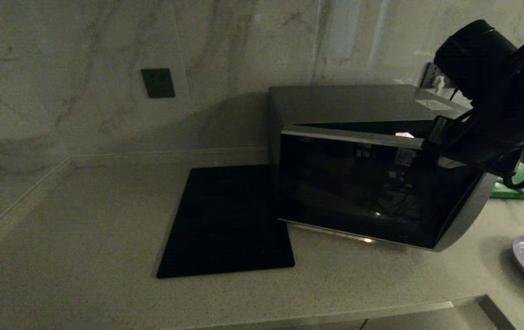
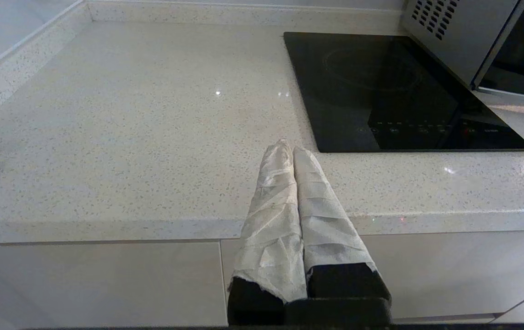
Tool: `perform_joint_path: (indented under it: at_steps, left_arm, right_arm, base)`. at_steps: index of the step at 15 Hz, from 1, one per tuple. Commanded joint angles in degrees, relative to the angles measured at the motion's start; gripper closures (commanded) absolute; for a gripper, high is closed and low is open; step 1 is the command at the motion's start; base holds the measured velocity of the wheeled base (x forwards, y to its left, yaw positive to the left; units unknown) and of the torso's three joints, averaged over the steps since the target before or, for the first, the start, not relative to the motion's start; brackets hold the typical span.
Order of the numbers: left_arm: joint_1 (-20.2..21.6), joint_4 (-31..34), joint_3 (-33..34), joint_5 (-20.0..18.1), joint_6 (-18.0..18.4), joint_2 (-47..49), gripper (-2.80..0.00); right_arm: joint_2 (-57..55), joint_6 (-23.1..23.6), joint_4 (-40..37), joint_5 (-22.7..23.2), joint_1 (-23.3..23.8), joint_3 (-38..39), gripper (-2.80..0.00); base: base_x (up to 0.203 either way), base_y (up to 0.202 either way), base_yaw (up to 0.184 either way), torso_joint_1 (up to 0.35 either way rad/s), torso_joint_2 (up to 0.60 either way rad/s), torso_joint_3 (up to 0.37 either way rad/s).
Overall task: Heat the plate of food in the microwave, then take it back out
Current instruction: Close the microwave oven
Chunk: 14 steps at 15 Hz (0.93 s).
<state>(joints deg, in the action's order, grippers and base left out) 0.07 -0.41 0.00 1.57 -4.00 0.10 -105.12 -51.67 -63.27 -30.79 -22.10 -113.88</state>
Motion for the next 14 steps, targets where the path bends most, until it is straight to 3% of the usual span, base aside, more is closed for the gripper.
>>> perform_joint_path:
  at_steps: [1, 3, 9, 14]
  left_arm:
    - [0.0, 0.0, 0.0, 0.0, 0.0, 0.0, 0.00]
    - [0.0, 0.0, 0.0, 0.1, 0.0, 0.0, 0.00]
    - [0.0, 0.0, 0.0, 0.0, 0.0, 0.0, 0.00]
    - [0.0, 0.0, 0.0, 0.0, 0.0, 0.0, 0.00]
  right_arm:
    - [0.2, 1.7, 2.0, 1.2, 4.5, 0.0, 0.00]
    - [-0.4, 4.7, 6.5, 1.4, 6.3, 0.1, 0.00]
    - [-4.2, 5.1, 12.0, 1.4, 7.3, 0.1, 0.00]
    - [-5.4, 7.2, 18.7, 3.2, 10.9, 0.0, 0.00]
  base:
    - [0.000, 0.000, 0.000, 0.000, 0.00, 0.000]
    - [0.000, 0.000, 0.000, 0.000, 0.00, 0.000]
    - [0.000, 0.000, 0.000, 0.000, 0.00, 0.000]
    - [0.000, 0.000, 0.000, 0.000, 0.00, 0.000]
